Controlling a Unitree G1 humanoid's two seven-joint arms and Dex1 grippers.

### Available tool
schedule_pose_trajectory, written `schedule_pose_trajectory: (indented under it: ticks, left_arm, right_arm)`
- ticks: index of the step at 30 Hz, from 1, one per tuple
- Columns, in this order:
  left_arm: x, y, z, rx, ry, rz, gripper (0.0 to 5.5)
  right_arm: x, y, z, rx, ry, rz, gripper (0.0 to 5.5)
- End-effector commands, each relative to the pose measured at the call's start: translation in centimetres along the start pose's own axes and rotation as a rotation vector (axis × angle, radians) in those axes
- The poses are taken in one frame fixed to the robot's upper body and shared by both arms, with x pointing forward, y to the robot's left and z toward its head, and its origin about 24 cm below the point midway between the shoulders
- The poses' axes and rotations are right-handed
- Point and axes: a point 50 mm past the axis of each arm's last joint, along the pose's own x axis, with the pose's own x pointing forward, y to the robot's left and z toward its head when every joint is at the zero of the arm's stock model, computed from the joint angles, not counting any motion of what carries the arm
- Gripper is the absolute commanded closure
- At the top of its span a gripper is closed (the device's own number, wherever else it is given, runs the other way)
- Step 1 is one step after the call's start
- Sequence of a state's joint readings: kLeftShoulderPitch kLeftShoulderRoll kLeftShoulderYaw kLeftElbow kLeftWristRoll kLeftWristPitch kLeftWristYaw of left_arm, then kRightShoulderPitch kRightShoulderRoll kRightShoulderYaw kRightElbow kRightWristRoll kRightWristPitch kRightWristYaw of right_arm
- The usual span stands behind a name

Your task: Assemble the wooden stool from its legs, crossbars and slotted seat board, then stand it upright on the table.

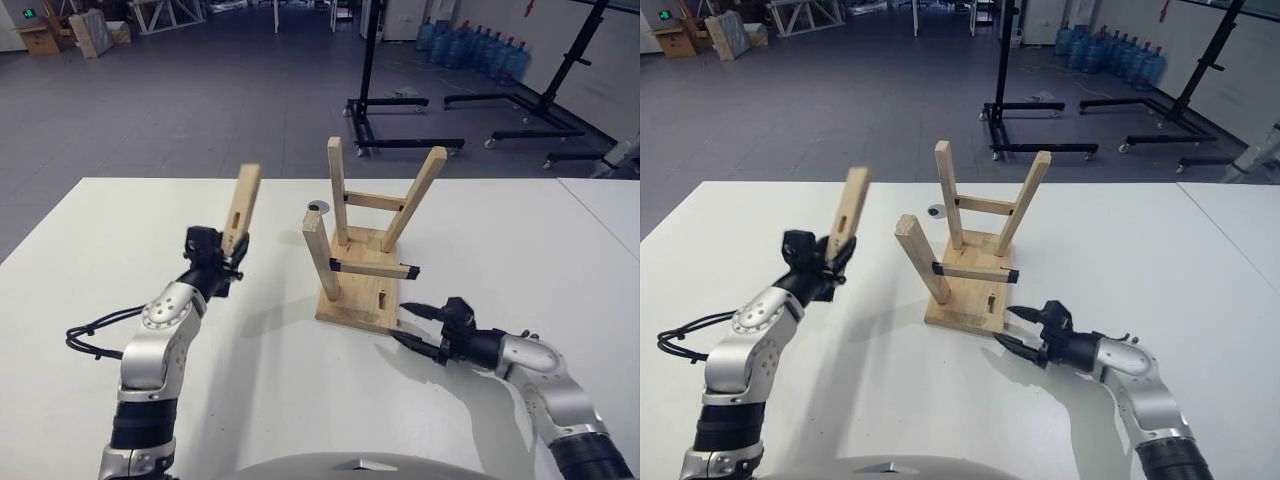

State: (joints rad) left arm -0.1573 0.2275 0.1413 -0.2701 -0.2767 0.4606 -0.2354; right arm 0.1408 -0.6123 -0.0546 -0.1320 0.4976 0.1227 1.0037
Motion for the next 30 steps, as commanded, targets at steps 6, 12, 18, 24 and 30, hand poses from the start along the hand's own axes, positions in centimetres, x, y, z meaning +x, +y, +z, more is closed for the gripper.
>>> schedule_pose_trajectory:
  ticks: [6, 12, 18, 24, 30]
  left_arm:
    - [0.2, -0.9, 7.7, -0.012, -0.351, -0.122, 3.45]
    - [-0.3, -4.5, 9.8, 0.267, -0.457, -0.378, 3.45]
    - [1.5, -4.8, 7.5, 0.412, -0.408, -0.423, 3.46]
    - [2.5, -5.7, 5.2, 0.521, -0.404, -0.514, 3.46]
    - [3.1, -6.2, 4.0, 0.497, -0.39, -0.592, 3.46]
  right_arm:
    - [-2.6, -1.2, 3.2, 0.079, -0.07, -0.177, 2.19]
    - [-0.7, -1.9, 7.9, 0.238, -0.446, -0.189, 2.19]
    - [4.3, -1.2, 12.3, 0.364, -0.674, -0.066, 2.19]
    - [8.4, -0.7, 13.2, 0.554, -0.755, 0.016, 2.19]
    - [10.7, -1.3, 12.7, 0.664, -0.762, 0.026, 2.19]
